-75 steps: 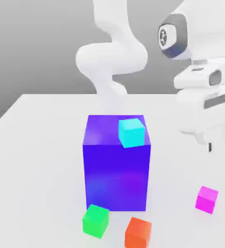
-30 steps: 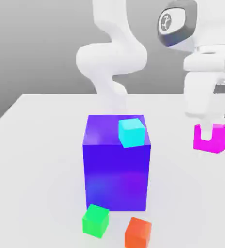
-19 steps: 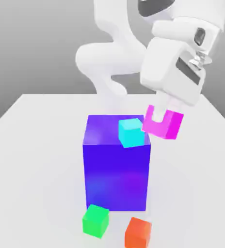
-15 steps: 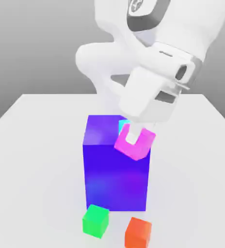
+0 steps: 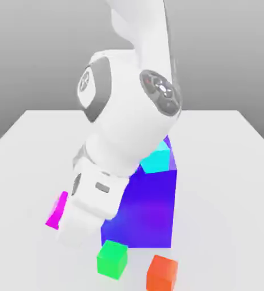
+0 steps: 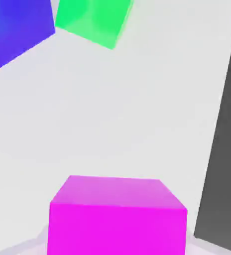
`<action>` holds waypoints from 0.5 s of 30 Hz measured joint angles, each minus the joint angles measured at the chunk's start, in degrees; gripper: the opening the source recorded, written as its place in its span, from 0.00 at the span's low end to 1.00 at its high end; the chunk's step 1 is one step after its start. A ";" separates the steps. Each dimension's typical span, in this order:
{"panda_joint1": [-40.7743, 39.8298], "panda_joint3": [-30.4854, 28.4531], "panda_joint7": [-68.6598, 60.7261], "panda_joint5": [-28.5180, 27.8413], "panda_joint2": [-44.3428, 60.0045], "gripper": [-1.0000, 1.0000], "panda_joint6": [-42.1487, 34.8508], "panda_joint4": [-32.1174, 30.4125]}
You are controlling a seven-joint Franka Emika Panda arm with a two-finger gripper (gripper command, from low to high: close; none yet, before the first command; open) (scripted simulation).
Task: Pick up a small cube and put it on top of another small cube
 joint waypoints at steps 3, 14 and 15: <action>-1.42 0.28 -8.44 1.16 2.50 0.00 1.64 -0.54; -8.00 3.53 -38.40 6.23 8.23 0.00 9.43 -2.51; -8.71 3.94 -41.07 6.77 8.48 0.00 10.21 -2.66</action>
